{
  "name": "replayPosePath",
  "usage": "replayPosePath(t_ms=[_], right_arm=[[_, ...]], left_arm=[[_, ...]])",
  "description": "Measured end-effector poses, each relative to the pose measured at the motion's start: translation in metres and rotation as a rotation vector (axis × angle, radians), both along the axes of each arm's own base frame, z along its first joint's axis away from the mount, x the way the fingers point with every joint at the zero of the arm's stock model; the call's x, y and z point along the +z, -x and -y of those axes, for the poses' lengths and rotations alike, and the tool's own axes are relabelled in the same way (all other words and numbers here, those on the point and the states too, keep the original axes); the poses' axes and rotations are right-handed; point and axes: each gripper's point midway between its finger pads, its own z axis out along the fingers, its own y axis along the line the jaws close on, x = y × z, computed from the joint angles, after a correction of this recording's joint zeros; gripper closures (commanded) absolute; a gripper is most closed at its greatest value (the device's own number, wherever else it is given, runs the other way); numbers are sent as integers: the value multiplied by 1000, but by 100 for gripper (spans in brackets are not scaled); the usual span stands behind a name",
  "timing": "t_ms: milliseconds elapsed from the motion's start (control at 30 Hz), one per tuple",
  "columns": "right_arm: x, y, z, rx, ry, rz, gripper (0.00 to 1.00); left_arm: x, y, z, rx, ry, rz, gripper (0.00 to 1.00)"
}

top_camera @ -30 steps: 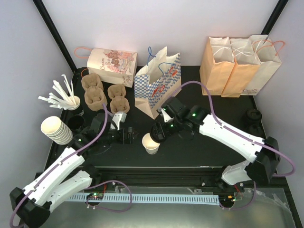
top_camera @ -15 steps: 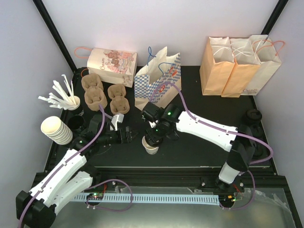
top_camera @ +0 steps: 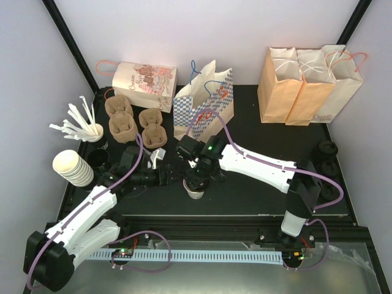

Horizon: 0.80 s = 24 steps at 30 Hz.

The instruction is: Pack the takeout coffee

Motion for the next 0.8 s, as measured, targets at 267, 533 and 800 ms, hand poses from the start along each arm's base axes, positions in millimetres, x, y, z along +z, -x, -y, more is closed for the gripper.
replayPosePath(t_ms=[267,533,800], right_arm=[[-8,2,-5,22,17,-5,25],[-8,7,-11,48,15,-1,24],[-8,7,-13,55,15,8,24]], left_arm=[[-5,1,1,2,16,-15,29],[-24,2,-6,48,17,-74,37],[-20,0,-3,46,57,-65,39]])
